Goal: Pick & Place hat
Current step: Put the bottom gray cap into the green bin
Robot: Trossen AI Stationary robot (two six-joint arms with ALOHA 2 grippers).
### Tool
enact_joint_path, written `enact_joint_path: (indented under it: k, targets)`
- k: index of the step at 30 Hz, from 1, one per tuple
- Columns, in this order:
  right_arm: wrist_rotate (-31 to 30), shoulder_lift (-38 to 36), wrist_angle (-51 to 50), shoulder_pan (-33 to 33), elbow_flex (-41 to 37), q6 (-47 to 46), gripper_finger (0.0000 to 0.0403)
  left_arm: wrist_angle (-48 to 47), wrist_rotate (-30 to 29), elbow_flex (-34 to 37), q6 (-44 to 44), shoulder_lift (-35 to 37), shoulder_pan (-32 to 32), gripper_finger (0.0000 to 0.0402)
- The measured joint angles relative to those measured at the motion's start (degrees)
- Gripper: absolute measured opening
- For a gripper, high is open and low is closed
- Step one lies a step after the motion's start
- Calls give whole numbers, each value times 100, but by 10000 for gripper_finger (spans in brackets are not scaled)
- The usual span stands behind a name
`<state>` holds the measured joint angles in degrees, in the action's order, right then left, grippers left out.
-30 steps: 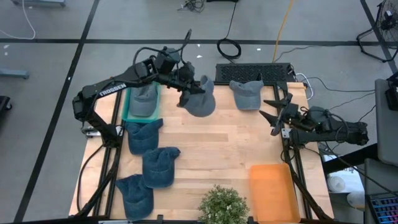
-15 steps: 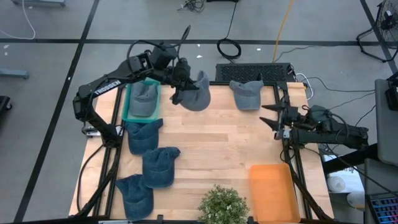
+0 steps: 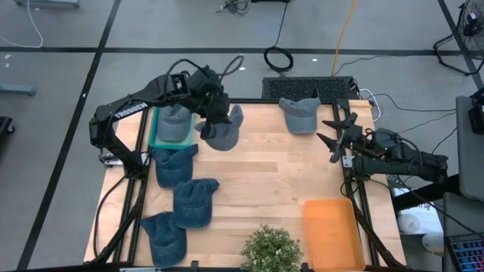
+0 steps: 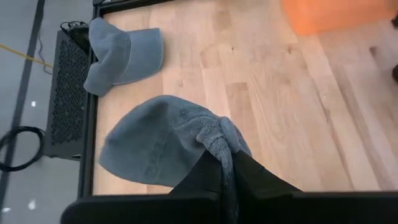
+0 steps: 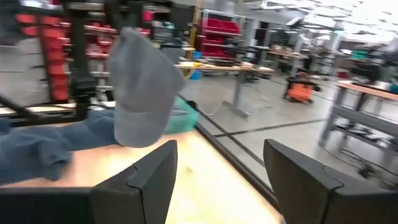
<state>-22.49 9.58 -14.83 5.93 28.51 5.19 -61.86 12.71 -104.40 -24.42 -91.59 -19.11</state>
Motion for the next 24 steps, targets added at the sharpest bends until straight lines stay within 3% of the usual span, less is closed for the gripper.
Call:
enact_joint_path:
  k: [10,17,24]
  targets:
    - [-148,2,-2,-2,0,0,228,472,-321,0,-194,0,532,4]
    - [-146,2,-2,-2,0,1,228,688,-70,0,-1163,0,627,4]
    - [-146,2,-7,-2,0,0,224,754,-246,0,-2535,0,622,4]
